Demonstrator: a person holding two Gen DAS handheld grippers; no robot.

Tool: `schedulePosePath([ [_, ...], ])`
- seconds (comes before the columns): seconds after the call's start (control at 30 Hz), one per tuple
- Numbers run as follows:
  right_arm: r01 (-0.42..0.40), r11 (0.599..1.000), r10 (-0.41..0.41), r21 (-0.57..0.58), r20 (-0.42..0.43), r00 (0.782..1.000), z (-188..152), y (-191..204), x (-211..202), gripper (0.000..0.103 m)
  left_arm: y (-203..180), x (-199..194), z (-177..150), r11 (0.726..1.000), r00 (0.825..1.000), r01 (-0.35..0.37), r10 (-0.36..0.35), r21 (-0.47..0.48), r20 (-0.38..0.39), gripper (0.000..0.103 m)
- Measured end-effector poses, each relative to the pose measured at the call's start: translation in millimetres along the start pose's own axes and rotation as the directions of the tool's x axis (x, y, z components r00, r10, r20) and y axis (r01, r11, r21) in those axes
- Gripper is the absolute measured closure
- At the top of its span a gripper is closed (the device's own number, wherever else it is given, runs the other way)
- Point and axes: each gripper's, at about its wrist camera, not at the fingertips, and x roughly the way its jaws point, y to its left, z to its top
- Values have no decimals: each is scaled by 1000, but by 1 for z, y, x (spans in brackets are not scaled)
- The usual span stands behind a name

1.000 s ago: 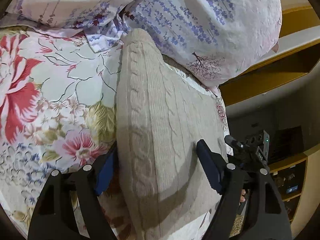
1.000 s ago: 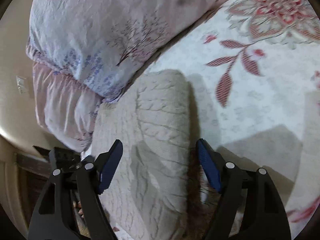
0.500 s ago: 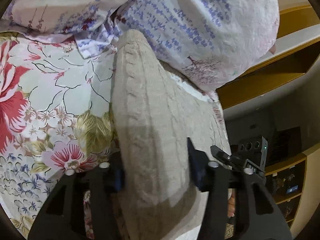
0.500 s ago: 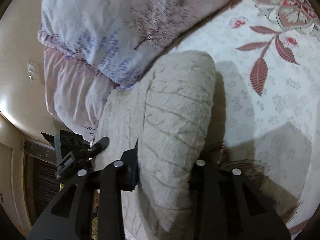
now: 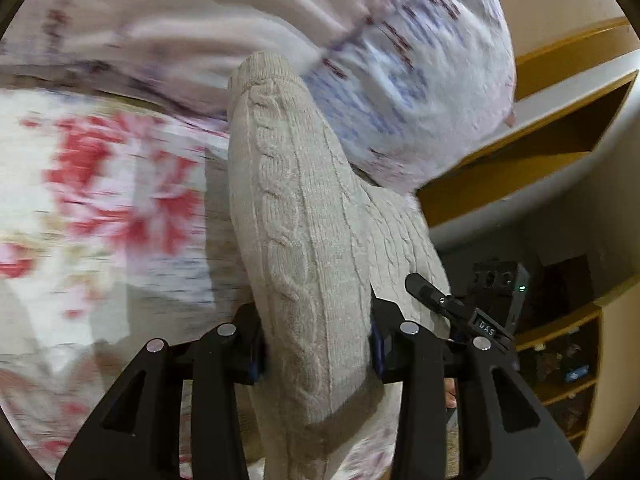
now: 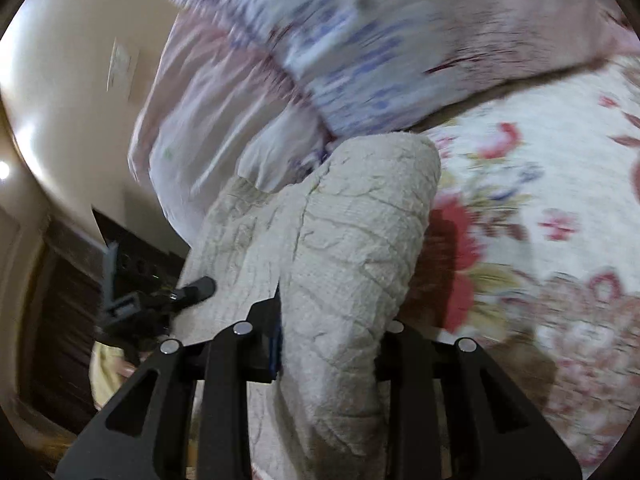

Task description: Fold small clothes

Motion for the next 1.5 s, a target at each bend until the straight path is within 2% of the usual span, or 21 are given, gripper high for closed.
schedulePosePath([
  [0.1,71,996,-74,-54,-54,996,-2,12,40,74,27,-4,5,995,995,-98,98,-38,6,59],
  [0.17,149,987,-153,-58,-74,985,-2,10,59,62,47,5,6,989,993,-120,120,-81,-10,54],
  [0.23,137,991,-137,-6,-94,986,1,3,60,57,55,7,5,990,994,-106,107,-97,-4,49],
  [0.33,145,989,-144,8,-80,986,2,0,48,52,45,7,6,986,987,-160,161,-50,12,43],
  [0.43,135,990,-135,27,-22,991,2,-4,28,52,29,-9,1,965,964,-258,254,40,80,42],
  [0.5,138,989,-139,44,15,990,4,-9,20,52,20,-21,-5,939,939,-331,316,98,136,41],
  [0.53,146,988,-147,45,27,989,6,-9,20,59,13,-24,-9,920,922,-373,352,125,161,40],
  [0.57,146,989,-147,29,26,989,6,-7,23,73,12,-26,-9,910,913,-392,368,136,174,40],
  [0.6,150,989,-151,13,33,988,6,-4,25,76,11,-28,-11,901,905,-410,383,143,183,40],
  [0.67,254,964,-245,-80,106,964,6,11,25,94,8,-29,-13,885,891,-441,412,150,193,40],
  [0.73,359,925,-341,-123,143,929,6,16,25,94,7,-30,-14,878,885,-454,424,153,192,39],
  [0.8,429,897,-418,-107,117,901,8,9,33,94,8,-31,-15,879,886,-452,423,152,187,35],
  [0.9,466,878,-458,-109,92,884,7,2,38,87,7,-31,-18,871,881,-464,435,161,186,35],
  [0.97,510,851,-496,-125,123,859,6,10,31,63,5,-29,-20,857,870,-484,452,174,194,35],
  [1.03,514,848,-490,-130,181,853,1,19,14,61,6,-29,-22,845,861,-501,467,185,200,33],
  [1.17,446,869,-390,-213,259,884,-17,44,-9,61,12,-21,-23,822,844,-533,502,200,190,29],
  [1.3,406,851,-363,-333,186,913,-33,61,-2,60,22,-15,-21,831,846,-530,507,166,162,25],
  [1.37,451,811,-442,-373,113,890,-41,60,20,58,22,-14,-21,824,840,-540,516,169,169,22],
  [1.4,489,783,-496,-385,90,864,-44,55,30,56,21,-14,-21,820,837,-544,519,176,173,22],
  [1.43,508,770,-513,-387,98,853,-46,53,36,49,19,-14,-21,817,834,-549,522,178,179,22],
  [1.5,529,765,-528,-367,112,842,-45,54,35,46,13,-21,-24,815,833,-549,514,186,205,22],
])
